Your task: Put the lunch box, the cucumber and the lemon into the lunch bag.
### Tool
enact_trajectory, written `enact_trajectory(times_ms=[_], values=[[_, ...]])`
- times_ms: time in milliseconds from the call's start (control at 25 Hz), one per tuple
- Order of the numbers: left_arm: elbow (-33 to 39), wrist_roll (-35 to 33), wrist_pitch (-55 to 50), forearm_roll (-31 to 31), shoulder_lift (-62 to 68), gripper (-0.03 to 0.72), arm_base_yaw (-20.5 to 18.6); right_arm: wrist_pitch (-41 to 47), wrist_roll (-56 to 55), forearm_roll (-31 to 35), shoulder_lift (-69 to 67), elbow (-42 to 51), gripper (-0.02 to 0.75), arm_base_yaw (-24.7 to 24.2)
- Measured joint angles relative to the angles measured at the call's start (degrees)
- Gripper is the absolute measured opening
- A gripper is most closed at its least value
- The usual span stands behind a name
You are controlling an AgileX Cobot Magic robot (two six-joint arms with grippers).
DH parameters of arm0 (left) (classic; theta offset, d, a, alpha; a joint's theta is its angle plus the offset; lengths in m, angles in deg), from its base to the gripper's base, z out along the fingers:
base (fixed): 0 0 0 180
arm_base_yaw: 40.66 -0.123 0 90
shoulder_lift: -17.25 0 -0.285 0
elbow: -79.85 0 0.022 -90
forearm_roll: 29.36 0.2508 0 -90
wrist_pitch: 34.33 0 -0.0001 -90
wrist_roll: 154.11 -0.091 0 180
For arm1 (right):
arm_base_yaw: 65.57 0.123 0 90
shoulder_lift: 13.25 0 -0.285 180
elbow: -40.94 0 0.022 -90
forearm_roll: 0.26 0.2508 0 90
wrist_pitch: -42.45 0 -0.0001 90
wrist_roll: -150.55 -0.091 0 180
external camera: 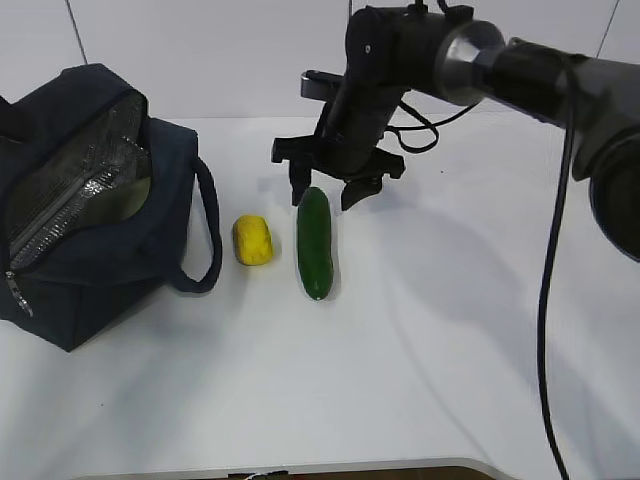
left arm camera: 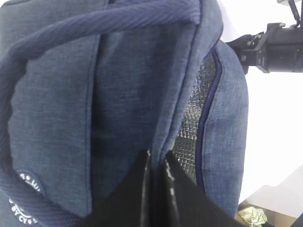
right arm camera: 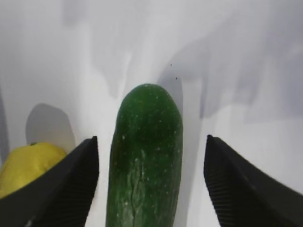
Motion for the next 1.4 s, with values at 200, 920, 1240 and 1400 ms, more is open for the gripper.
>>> enact_trajectory(times_ms=[200,920,1240,1400], values=[[0.00,0.10,0.00,0.00,0.00,-0.013,0.00,-0.11,-0.03,0.47,-1.62,-0.68,0.548,0.00],[0.00,0.10,0.00,0.00,0.00,-0.013,0.00,-1.14,0.06,0.79,-1.98,-0.68,0.519,0.00],[0.00,0.10,0.00,0.00,0.00,-0.013,0.00,-1.14,1.53,1.86,-1.98,-0.68,0.516,0.00],[0.00,0.10,0.00,0.00,0.00,-0.013,0.00,-1.14,2.05,1.88,-2.06,-0.68,0.513,0.00]])
